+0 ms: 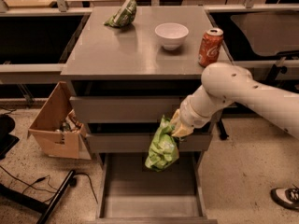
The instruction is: Pick green rice chip bag from bottom drawer and place on counter
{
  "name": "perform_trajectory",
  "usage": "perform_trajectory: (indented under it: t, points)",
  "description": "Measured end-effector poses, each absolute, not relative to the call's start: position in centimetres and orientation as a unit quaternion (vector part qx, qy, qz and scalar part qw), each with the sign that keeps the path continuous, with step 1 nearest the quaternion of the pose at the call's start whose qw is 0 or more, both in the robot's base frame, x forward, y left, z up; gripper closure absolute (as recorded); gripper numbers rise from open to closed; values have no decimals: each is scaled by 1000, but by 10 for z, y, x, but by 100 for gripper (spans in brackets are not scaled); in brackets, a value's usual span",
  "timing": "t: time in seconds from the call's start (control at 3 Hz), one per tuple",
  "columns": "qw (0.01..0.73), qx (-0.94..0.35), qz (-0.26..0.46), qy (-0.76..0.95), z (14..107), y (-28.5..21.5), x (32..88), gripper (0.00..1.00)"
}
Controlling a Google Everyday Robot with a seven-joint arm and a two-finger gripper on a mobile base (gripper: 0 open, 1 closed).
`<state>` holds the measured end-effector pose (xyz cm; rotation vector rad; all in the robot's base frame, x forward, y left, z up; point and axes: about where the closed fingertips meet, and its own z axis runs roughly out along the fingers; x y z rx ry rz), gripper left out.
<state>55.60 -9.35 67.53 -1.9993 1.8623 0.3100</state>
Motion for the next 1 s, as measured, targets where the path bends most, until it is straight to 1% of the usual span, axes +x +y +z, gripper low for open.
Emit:
perform_trajectory:
  t: [0.33, 0.67, 1.0]
  points:
    - [223, -696, 71, 679, 747, -90, 582, 100]
    - [223, -696, 71, 679, 747, -90, 582, 100]
    - [237, -696, 38, 676, 804, -85, 588, 100]
